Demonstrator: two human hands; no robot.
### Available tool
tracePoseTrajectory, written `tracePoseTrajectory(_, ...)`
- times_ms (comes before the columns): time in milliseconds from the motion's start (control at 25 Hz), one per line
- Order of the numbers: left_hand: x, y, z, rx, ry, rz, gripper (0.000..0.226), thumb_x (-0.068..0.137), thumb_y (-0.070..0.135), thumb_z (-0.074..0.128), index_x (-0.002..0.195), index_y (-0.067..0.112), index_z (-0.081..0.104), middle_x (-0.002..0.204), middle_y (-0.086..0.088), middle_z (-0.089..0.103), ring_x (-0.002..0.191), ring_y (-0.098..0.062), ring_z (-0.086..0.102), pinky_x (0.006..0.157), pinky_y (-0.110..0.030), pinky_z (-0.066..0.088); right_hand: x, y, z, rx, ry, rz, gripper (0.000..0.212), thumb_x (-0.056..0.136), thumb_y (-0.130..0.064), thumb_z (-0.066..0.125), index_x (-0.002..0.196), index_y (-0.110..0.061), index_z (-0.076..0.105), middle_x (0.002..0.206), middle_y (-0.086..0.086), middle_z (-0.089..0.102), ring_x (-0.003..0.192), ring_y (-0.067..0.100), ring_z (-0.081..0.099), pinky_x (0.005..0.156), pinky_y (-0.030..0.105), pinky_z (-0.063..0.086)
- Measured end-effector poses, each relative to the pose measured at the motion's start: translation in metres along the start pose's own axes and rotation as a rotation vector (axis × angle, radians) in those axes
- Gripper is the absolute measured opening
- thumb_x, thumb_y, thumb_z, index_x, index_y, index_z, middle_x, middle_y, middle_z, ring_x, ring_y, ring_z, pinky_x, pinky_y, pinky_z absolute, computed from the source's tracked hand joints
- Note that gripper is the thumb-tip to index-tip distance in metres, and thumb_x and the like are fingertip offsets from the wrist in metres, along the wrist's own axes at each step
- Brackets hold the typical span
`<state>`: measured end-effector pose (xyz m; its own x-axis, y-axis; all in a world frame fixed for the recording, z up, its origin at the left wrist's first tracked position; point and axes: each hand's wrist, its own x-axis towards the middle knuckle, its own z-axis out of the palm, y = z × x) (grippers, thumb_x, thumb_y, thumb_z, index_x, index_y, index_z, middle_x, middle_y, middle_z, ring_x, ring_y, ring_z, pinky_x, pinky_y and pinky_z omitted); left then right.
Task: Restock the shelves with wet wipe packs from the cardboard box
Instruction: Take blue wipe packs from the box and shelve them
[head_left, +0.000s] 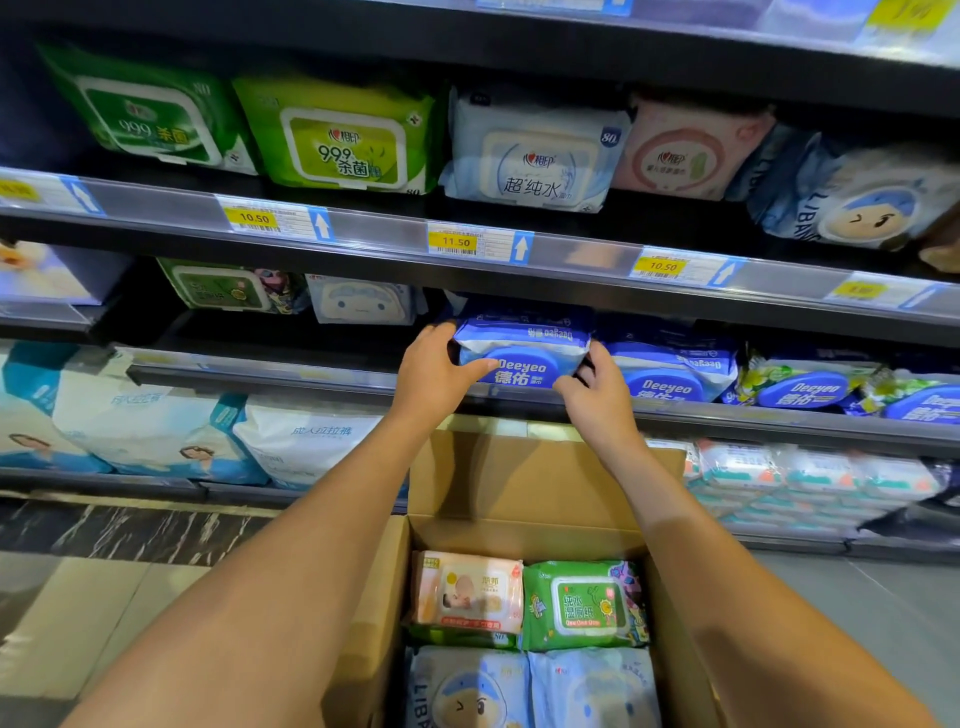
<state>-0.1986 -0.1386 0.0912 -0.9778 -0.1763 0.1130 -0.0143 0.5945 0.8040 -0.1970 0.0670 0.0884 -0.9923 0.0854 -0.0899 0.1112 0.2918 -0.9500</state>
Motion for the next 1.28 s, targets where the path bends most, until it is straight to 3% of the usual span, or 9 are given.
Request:
tracePoseTrajectory(120, -0.005, -0.007, 0.0, 0.021, -0.004, 0.059, 0.044, 0.086, 0.041, 0.081, 0.113, 0.017, 0.056, 0.112, 0.004, 0.057, 0.106, -0.013, 0.061, 0.07, -0.022, 0.054, -0.013, 0.01, 0.008, 0.047, 0.033, -0.021, 0.074, 0.086, -0.009, 0.063, 0.153, -0.021, 0.037, 0.152, 0.001, 0.049, 0.139, 0.017, 0.048, 0.116, 0.036, 0.041)
tracePoseTrajectory(280, -0.005, -0.013, 0.0, 0.088, 0.032, 0.084, 0.046, 0.085, 0.048, 0.08, 0.112, 0.019, 0.056, 0.111, 0.003, 0.061, 0.102, -0.014, 0.062, 0.076, -0.035, 0.059, -0.015, 0.009, 0.01, -0.071, 0.105, -0.062, 0.071, 0.091, -0.017, 0.066, 0.155, -0.02, 0.036, 0.135, -0.008, 0.051, 0.104, -0.005, 0.054, 0.099, 0.029, 0.045)
tracePoseTrajectory(400, -0.003, -0.015, 0.005, 0.2, 0.029, 0.04, 0.052, 0.085, 0.054, 0.077, 0.118, 0.019, 0.057, 0.117, -0.001, 0.066, 0.107, -0.018, 0.062, 0.086, -0.047, 0.059, -0.01, 0.01, 0.008, -0.171, 0.068, -0.057, 0.061, 0.083, -0.034, 0.066, 0.141, -0.023, 0.05, 0.126, -0.006, 0.062, 0.108, 0.006, 0.062, 0.098, 0.041, 0.054)
tracePoseTrajectory(480, -0.001, -0.014, 0.009, 0.246, 0.021, 0.007, 0.053, 0.086, 0.056, 0.076, 0.119, 0.019, 0.056, 0.119, -0.002, 0.067, 0.109, -0.019, 0.062, 0.089, -0.048, 0.058, -0.008, 0.011, 0.008, -0.186, 0.042, -0.037, 0.06, 0.089, -0.024, 0.068, 0.145, -0.022, 0.047, 0.13, -0.004, 0.06, 0.123, 0.013, 0.057, 0.098, 0.034, 0.05)
tracePoseTrajectory(640, 0.005, -0.013, 0.009, 0.285, 0.001, -0.018, 0.049, 0.085, 0.061, 0.074, 0.108, 0.022, 0.054, 0.114, -0.002, 0.069, 0.105, -0.021, 0.064, 0.086, -0.049, 0.059, -0.002, 0.009, 0.005, -0.237, 0.024, -0.035, 0.051, 0.094, -0.015, 0.066, 0.14, -0.012, 0.047, 0.124, 0.004, 0.057, 0.11, 0.02, 0.057, 0.089, 0.033, 0.047)
tracePoseTrajectory(760, 0.005, -0.012, 0.006, 0.265, -0.047, -0.028, 0.049, 0.087, 0.057, 0.074, 0.111, 0.021, 0.053, 0.118, -0.003, 0.068, 0.107, -0.021, 0.064, 0.085, -0.048, 0.06, 0.004, 0.011, 0.002, -0.276, 0.007, -0.041, 0.04, 0.094, -0.016, 0.067, 0.129, -0.021, 0.05, 0.123, 0.004, 0.058, 0.113, 0.023, 0.06, 0.084, 0.03, 0.049)
tracePoseTrajectory(960, -0.006, -0.012, -0.007, 0.253, -0.089, -0.015, 0.073, 0.088, 0.05, 0.076, 0.145, 0.016, 0.045, 0.142, -0.006, 0.058, 0.132, -0.029, 0.055, 0.102, -0.049, 0.054, -0.01, 0.007, -0.015, -0.329, -0.05, -0.091, 0.079, 0.095, -0.026, 0.067, 0.161, -0.016, 0.025, 0.161, 0.001, 0.037, 0.143, 0.02, 0.042, 0.113, 0.043, 0.044)
tracePoseTrajectory(1120, -0.034, -0.013, -0.018, 0.385, -0.093, 0.05, 0.095, 0.089, 0.046, 0.076, 0.162, 0.018, 0.022, 0.166, -0.005, 0.032, 0.154, -0.027, 0.027, 0.121, -0.05, 0.035, -0.035, 0.008, -0.038, -0.511, -0.082, -0.184, 0.076, 0.093, -0.027, 0.067, 0.159, -0.018, 0.03, 0.162, 0.003, 0.034, 0.148, 0.022, 0.035, 0.118, 0.04, 0.036)
tracePoseTrajectory(1280, -0.079, -0.018, -0.02, 0.548, -0.115, 0.137, 0.096, 0.09, 0.049, 0.074, 0.164, 0.024, 0.018, 0.171, -0.002, 0.02, 0.159, -0.026, 0.014, 0.127, -0.05, 0.022, -0.068, 0.019, -0.061, -0.682, -0.145, -0.279, 0.075, 0.092, -0.027, 0.069, 0.156, -0.015, 0.034, 0.159, 0.006, 0.036, 0.148, 0.025, 0.033, 0.119, 0.04, 0.032)
